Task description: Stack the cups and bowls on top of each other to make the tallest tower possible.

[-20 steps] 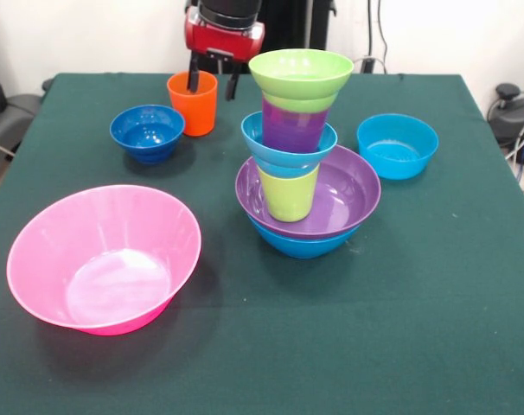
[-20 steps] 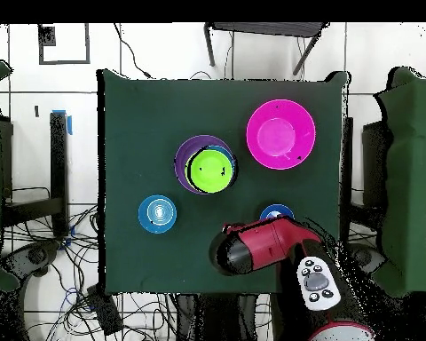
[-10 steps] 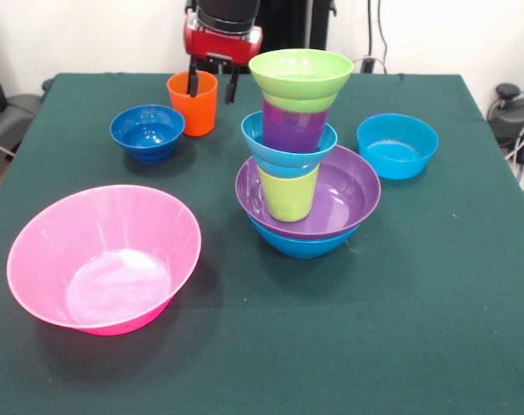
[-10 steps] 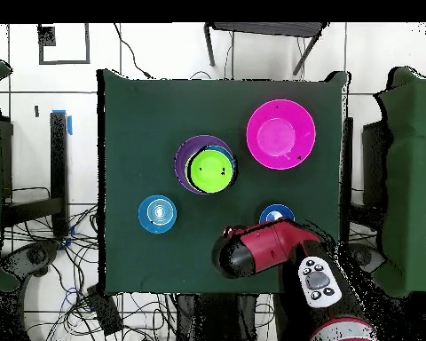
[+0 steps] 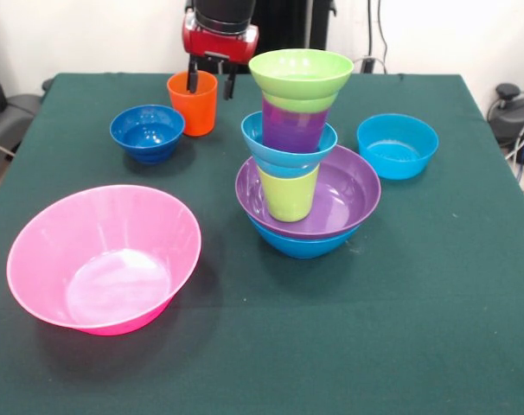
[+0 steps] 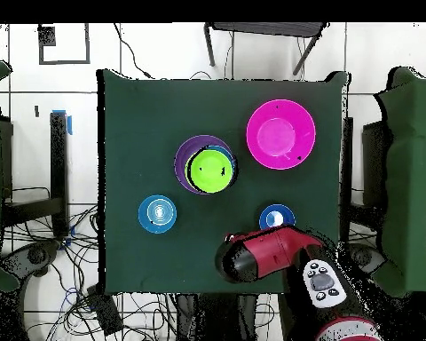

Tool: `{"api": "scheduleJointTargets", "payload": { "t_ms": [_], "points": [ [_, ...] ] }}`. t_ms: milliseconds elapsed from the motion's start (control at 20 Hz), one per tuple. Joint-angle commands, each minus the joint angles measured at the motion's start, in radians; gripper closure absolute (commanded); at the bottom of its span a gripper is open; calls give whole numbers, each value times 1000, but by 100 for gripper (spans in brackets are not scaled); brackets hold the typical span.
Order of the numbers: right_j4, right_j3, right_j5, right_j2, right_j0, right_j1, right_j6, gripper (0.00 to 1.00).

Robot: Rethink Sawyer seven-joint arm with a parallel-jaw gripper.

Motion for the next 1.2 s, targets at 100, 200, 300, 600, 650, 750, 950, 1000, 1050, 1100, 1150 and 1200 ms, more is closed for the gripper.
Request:
{"api": "scheduleJointTargets", "payload": {
  "t_ms": [100, 200, 300, 600, 650, 750, 950, 1000, 1050, 1100, 1150, 1200],
  "points": [
    [-70, 44, -62, 31, -5, 43, -32, 0],
    [-69, 45, -70, 31, -5, 50, -25, 0],
    [-69, 45, -85, 30, -6, 62, -14, 0],
    [-90, 33, -132, -10, 28, 88, 25, 0],
    [-99, 38, -146, -26, 36, 90, 34, 0],
    [-102, 51, -162, -36, 31, 97, 32, 0],
    [-112, 40, -228, -77, 54, 137, 55, 0],
    [-114, 35, -246, -91, 65, 147, 65, 0],
    [-107, 28, -245, -88, 66, 154, 63, 0],
    [-106, 23, -258, -100, 77, 161, 71, 0],
    [-100, 19, -260, -102, 80, 166, 72, 0],
    [-95, 17, -269, -111, 89, 171, 76, 0]
  ]
}}
